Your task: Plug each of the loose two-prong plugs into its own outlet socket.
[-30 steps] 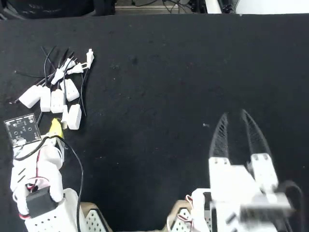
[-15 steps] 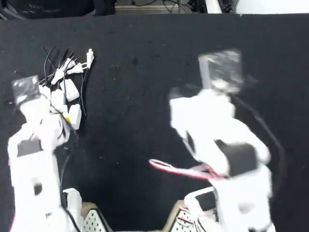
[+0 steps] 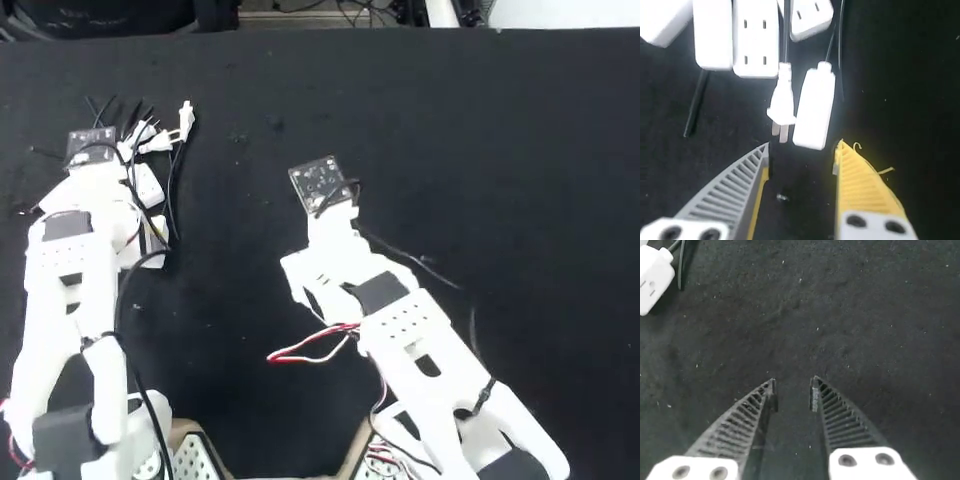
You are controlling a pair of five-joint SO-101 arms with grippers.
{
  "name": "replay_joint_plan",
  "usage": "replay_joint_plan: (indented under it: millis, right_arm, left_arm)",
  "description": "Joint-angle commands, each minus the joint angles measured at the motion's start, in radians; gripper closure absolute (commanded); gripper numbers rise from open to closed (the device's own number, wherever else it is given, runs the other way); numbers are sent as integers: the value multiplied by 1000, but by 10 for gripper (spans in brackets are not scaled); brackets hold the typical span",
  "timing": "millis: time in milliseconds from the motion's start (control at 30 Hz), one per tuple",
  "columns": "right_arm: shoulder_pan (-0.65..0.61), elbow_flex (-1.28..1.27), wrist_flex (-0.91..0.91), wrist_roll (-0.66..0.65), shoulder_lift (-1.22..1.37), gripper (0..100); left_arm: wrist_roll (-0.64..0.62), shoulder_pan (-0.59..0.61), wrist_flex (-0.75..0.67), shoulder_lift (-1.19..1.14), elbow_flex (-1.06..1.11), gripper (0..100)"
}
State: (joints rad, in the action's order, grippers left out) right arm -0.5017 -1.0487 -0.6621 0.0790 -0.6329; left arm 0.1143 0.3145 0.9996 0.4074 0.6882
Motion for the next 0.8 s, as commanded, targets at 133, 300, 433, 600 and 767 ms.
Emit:
replay_joint_plan:
  millis: [133,300,433,600,767]
  right_arm:
    - [-14,-4,35,2,7,890]
    - [-14,-5,31,2,7,890]
    - [-14,-15,35,0,7,890]
    - [-14,-15,35,0,2,890]
    - [-12,-13,35,0,1,890]
  left_arm:
    - [9,-62,-121,-161,-84,785]
    - [8,-88,-215,-305,-116,785]
    - [6,-88,-213,-381,-182,788]
    - [6,-88,-212,-407,-147,827]
    - [5,-108,-152,-308,-93,943]
